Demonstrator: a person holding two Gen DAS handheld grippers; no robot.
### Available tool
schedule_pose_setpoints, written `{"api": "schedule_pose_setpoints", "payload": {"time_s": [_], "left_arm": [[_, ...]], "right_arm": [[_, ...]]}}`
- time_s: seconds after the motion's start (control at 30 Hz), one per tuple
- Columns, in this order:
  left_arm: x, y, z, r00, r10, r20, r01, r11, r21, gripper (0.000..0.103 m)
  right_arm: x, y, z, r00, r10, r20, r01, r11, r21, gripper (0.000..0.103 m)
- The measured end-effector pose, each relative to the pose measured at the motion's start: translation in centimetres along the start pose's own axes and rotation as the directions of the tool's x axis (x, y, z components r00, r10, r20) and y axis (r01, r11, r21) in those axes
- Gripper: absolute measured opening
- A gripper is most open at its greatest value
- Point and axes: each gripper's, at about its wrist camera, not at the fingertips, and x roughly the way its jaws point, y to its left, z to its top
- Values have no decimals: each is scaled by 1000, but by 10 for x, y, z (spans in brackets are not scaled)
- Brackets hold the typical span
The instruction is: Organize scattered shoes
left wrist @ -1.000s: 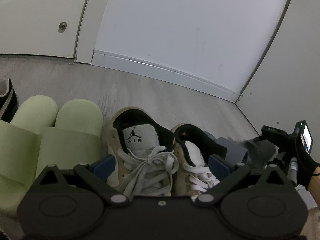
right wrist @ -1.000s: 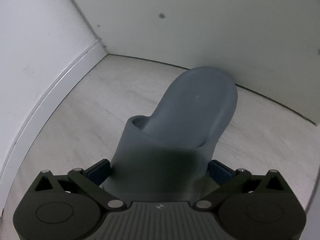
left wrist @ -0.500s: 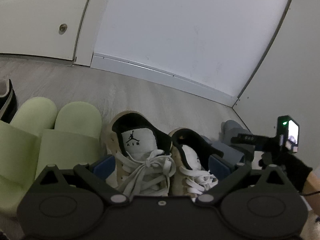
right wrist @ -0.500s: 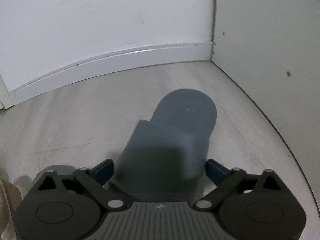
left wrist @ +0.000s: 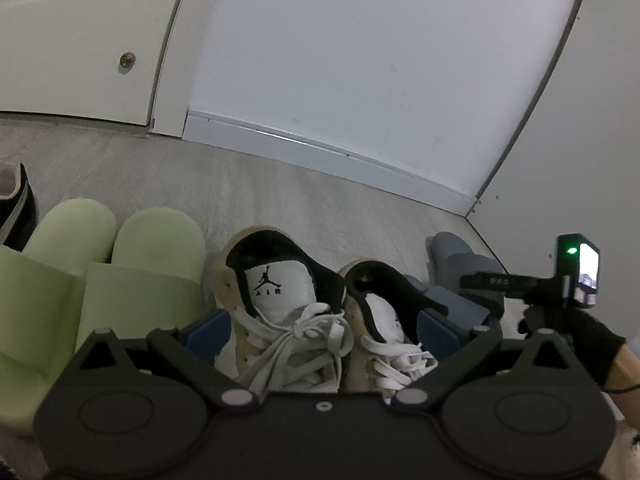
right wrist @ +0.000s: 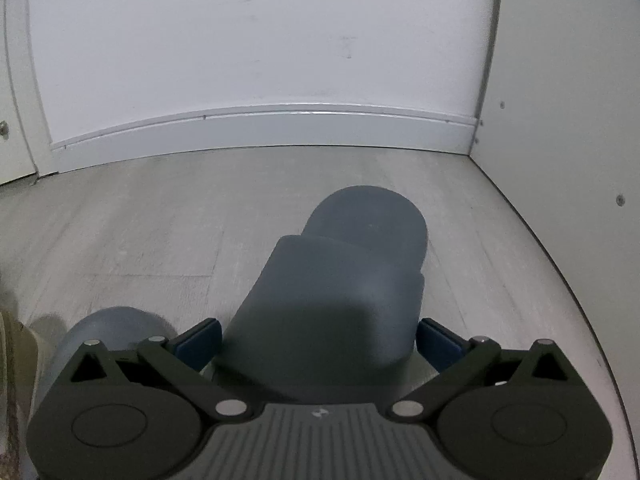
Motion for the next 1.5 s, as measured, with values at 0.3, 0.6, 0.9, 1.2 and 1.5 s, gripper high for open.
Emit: {"api": "schedule_pose_setpoints", "payload": {"time_s": [0.3, 0.6, 0.9, 1.2, 1.5], "left_arm": [[-10, 3, 4, 999, -2, 39, 4, 1000, -27, 101], [-13, 8, 7, 999, 4, 46, -2, 999, -49, 101], [-12, 9, 6, 999, 35, 41, -33, 998, -45, 101], [-14, 14, 5, 998, 50, 46, -47, 997, -59, 101], [-4, 13, 5, 988, 149, -42, -150, 988, -27, 101]], "right_arm": [[-82, -13, -20, 981, 186, 53, -188, 857, 479, 101], [-71, 3, -61, 940, 341, -7, -248, 696, 674, 65], [-44, -2, -61, 892, 441, 102, -355, 541, 763, 22], [-101, 3, -44, 895, 432, 108, -407, 696, 591, 17], [-142, -53, -16, 944, 316, 98, -329, 861, 388, 16]]}}
